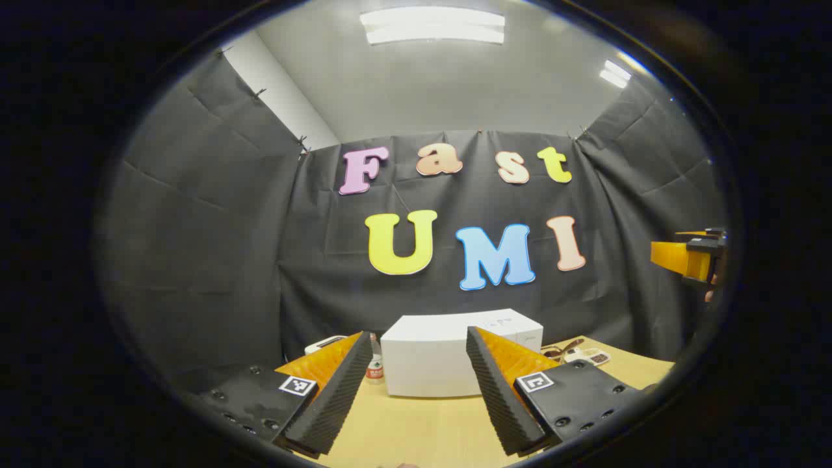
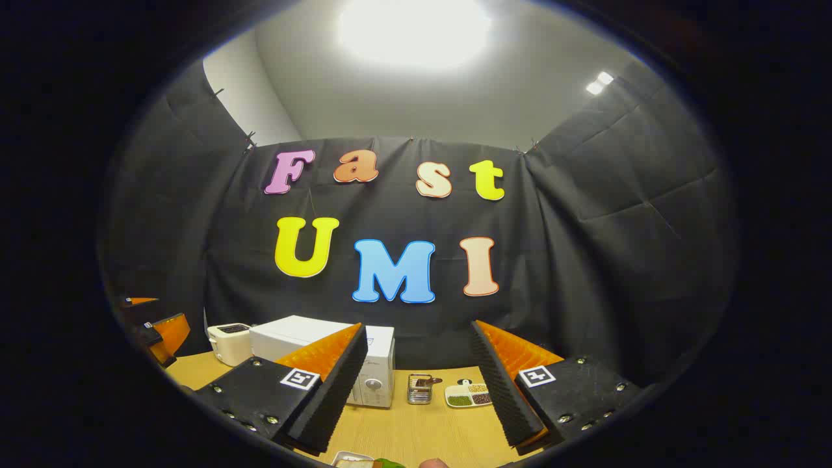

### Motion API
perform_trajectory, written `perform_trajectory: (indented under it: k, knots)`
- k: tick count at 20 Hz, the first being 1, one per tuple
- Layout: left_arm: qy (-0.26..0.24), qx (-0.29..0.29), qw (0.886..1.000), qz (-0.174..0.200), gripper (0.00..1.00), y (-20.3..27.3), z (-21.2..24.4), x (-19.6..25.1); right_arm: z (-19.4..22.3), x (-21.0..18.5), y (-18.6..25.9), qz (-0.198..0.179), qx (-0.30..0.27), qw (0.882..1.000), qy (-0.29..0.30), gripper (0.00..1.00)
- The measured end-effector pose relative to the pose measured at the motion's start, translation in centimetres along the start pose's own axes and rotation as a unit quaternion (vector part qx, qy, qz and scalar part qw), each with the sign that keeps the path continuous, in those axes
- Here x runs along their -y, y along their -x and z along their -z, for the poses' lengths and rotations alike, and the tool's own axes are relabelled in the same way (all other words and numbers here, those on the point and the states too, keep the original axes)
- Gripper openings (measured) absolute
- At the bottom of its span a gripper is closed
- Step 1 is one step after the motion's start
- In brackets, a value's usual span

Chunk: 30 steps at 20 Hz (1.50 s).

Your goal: Open the microwave oven with the left hand, put the food in, and close the microwave oven.

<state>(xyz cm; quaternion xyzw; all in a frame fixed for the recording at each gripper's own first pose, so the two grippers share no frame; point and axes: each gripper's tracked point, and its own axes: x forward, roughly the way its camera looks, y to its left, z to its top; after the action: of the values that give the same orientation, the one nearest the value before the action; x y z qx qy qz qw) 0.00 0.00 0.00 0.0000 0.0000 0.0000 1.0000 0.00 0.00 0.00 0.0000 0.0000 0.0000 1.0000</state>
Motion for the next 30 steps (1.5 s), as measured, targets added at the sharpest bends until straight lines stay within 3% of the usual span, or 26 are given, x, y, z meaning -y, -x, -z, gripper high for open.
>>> perform_trajectory:
  k: [9,19,25,30]
  knots:
    - [-0.012,0.006,1.000,0.015,0.96,-0.1,-0.7,2.4,0.5,1.3,0.0,0.004,-0.001,1.000,-0.005,0.95]
    - [-0.015,0.005,1.000,0.011,0.96,-0.6,-1.1,5.0,1.0,3.0,-0.3,-0.014,0.003,1.000,0.001,0.95]
    - [-0.012,0.005,1.000,0.008,0.96,-2.1,-0.6,8.3,2.4,4.6,-0.2,-0.040,-0.004,0.999,-0.007,0.95]
    - [-0.023,0.007,1.000,0.019,0.96,-5.5,0.3,10.6,3.1,6.5,-0.6,-0.027,-0.009,1.000,-0.005,0.95]
